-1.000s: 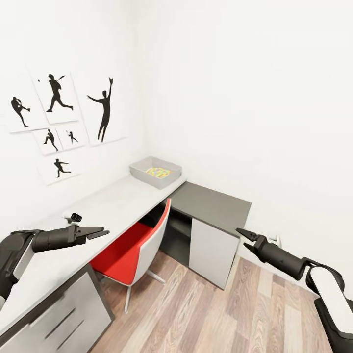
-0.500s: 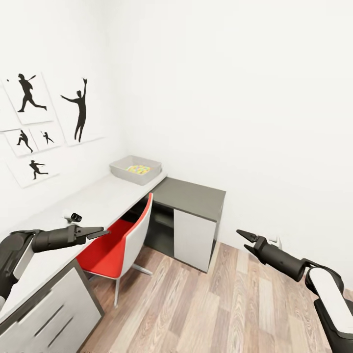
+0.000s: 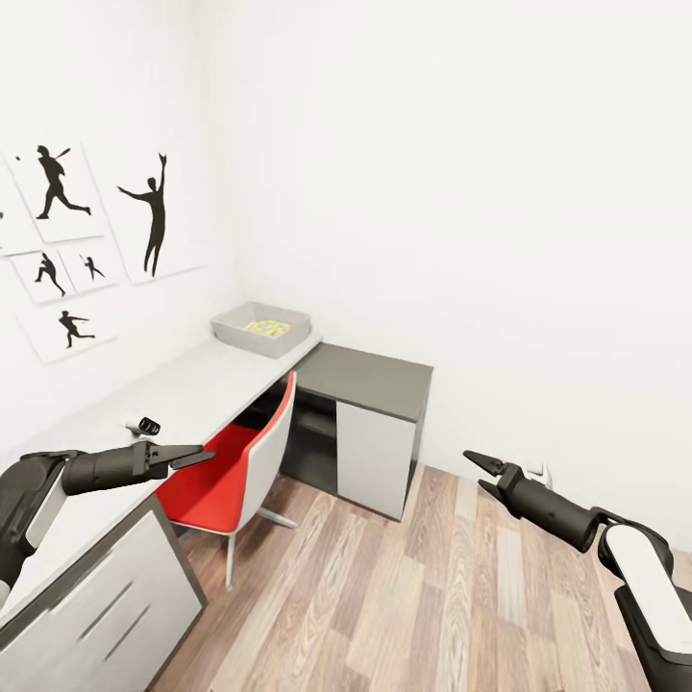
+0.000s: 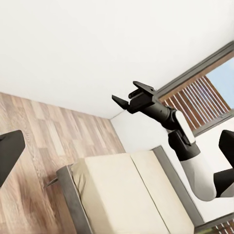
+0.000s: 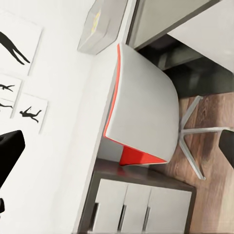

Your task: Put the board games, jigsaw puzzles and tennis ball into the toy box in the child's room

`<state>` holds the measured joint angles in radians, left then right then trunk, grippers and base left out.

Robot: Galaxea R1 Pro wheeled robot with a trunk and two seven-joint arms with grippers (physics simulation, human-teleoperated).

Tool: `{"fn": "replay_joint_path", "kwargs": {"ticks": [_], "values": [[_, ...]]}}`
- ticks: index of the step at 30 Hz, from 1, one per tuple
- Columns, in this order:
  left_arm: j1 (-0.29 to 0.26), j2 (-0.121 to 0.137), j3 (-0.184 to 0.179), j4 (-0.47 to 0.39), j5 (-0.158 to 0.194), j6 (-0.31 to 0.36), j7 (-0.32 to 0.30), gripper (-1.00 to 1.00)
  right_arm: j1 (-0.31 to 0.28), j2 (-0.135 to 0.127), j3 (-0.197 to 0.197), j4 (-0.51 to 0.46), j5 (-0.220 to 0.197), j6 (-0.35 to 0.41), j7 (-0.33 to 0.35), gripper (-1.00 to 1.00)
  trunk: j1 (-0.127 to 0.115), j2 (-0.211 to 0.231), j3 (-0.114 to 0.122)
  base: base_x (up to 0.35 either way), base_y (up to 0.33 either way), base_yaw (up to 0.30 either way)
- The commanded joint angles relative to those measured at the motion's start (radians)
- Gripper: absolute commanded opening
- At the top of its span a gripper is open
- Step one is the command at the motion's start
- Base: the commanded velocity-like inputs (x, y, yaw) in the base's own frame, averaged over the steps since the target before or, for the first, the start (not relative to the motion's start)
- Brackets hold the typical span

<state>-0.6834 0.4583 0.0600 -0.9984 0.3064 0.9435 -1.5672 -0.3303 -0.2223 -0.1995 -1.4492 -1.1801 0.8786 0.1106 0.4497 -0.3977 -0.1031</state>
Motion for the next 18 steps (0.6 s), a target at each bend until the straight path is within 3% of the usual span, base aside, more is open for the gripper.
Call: {"fn": "replay_joint_path", "kwargs": {"ticks": [1, 7, 18], "values": [[-0.001, 0.000, 0.000, 0.000, 0.000, 0.011, -0.004, 1.00, -0.001, 0.000, -0.001, 0.000, 0.008, 0.005, 0.008, 1.00, 0.000, -0.002, -0.002, -0.180, 0.055, -0.006], [-0.001, 0.000, 0.000, 0.000, 0.000, 0.011, -0.004, 1.00, -0.001, 0.000, -0.001, 0.002, 0.008, 0.005, 0.009, 1.00, 0.000, -0.002, 0.000, -0.233, 0.105, -0.136], [-0.001, 0.000, 0.000, 0.003, 0.000, 0.011, -0.004, 1.00, -0.001, 0.001, -0.001, 0.003, 0.008, 0.005, 0.008, 1.00, 0.000, -0.002, 0.007, -0.197, 0.060, -0.246]]}}
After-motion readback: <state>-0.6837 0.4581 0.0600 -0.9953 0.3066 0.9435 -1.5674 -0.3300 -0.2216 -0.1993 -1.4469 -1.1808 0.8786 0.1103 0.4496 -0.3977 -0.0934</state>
